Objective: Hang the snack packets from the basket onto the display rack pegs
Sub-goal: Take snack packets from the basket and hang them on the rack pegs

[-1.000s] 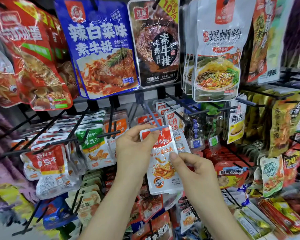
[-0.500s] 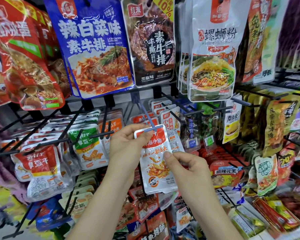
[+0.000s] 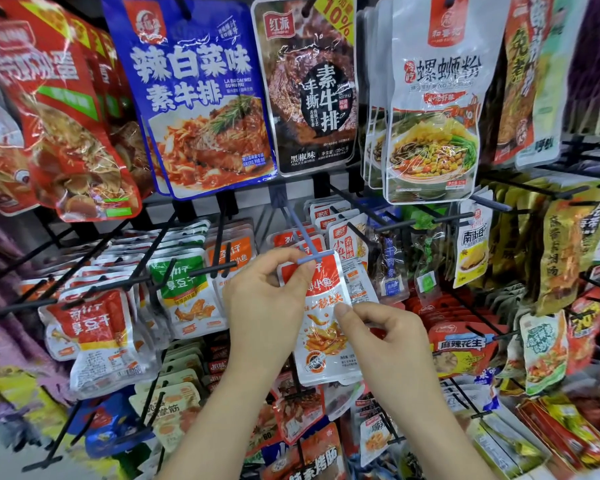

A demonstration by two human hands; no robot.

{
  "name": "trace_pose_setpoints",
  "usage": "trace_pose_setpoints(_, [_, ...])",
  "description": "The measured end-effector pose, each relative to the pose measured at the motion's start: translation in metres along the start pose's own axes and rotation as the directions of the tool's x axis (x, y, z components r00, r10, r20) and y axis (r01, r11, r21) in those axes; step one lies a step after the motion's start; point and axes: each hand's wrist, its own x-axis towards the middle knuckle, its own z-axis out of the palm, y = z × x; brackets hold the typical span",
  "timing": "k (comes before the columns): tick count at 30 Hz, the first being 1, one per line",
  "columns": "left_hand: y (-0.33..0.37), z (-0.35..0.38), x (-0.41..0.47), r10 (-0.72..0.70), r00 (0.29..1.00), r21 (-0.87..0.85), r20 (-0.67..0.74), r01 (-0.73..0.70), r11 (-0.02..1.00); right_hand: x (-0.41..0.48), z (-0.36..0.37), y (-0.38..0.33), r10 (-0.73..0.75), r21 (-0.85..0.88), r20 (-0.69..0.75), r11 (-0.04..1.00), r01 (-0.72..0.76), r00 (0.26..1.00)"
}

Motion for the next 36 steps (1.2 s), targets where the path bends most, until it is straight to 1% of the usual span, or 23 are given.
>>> trace_pose_setpoints(2, [0.003,0.001,0.001,-0.092,0.996,-0.046,0.004,0.092,0.995,0.001,-0.002,-0.003,-0.019,-0.005,0.004,1.000,0.019,1.000])
trace_pose_setpoints(3, [0.004,0.001,0.004,-0.147,0.989,-0.069,0.009,0.147,0.987,0.002,-0.004,-0.003,-0.010,0.020,0.016,1.000,0.010,1.000])
trace_pose_setpoints(5, [0.006,0.001,0.009,-0.250,0.968,-0.134,0.039,0.253,0.958,0.006,-0.009,0.000,0.048,0.132,0.077,0.990,-0.058,0.996])
trace_pose_setpoints(7, [0.006,0.000,0.012,-0.287,0.955,-0.147,0.069,0.294,0.944,0.011,-0.014,0.004,0.098,0.228,0.155,0.965,-0.132,0.983])
trace_pose_setpoints(9, [0.003,-0.001,0.012,-0.273,0.959,-0.126,0.083,0.282,0.951,0.016,-0.016,0.007,0.120,0.251,0.188,0.954,-0.166,0.975])
trace_pose_setpoints(12, [0.000,-0.002,0.009,-0.217,0.971,-0.080,0.104,0.225,0.971,0.022,-0.019,0.009,0.132,0.208,0.194,0.963,-0.172,0.972])
trace_pose_setpoints(16, [-0.004,-0.005,0.011,-0.149,0.982,0.085,0.115,0.140,0.986,0.024,-0.023,0.005,0.125,0.070,0.233,0.987,-0.145,0.964])
trace_pose_setpoints(18, [-0.008,-0.006,0.013,-0.142,0.981,0.162,0.134,0.120,0.980,0.021,-0.028,0.002,0.116,-0.026,0.200,0.993,-0.113,0.973])
trace_pose_setpoints(20, [-0.011,-0.006,0.014,-0.125,0.980,0.203,0.157,0.092,0.975,0.015,-0.036,-0.002,0.122,-0.072,0.181,0.991,-0.111,0.976])
trace_pose_setpoints(23, [-0.017,-0.004,0.017,-0.017,0.984,0.329,0.176,-0.043,0.944,0.005,-0.045,-0.002,0.090,-0.145,0.133,0.987,-0.070,0.987])
trace_pose_setpoints(24, [-0.018,-0.003,0.018,0.007,0.985,0.350,0.171,-0.068,0.934,0.002,-0.048,-0.002,0.072,-0.167,0.123,0.985,-0.051,0.990])
trace_pose_setpoints(26, [-0.021,0.000,0.021,0.027,0.987,0.386,0.156,-0.086,0.918,-0.001,-0.051,0.001,0.052,-0.116,0.123,0.993,-0.037,0.991])
trace_pose_setpoints(30, [-0.023,0.003,0.024,0.191,0.964,0.494,0.184,-0.258,0.830,-0.005,-0.057,0.010,0.066,0.094,0.144,0.992,-0.080,0.987])
trace_pose_setpoints(32, [-0.027,0.003,0.028,0.237,0.949,0.518,0.210,-0.314,0.796,-0.005,-0.057,0.013,0.102,0.243,0.153,0.960,-0.137,0.983])
trace_pose_setpoints(34, [-0.031,0.004,0.030,0.262,0.935,0.544,0.239,-0.352,0.762,-0.007,-0.055,0.011,0.114,0.359,0.117,0.921,-0.149,0.987])
trace_pose_setpoints(35, [-0.032,0.005,0.031,0.274,0.928,0.557,0.253,-0.371,0.743,-0.007,-0.055,0.013,0.119,0.395,0.119,0.905,-0.157,0.986])
trace_pose_setpoints(36, [-0.033,0.006,0.032,0.289,0.921,0.573,0.263,-0.390,0.721,-0.008,-0.056,0.014,0.121,0.423,0.159,0.889,-0.179,0.980])
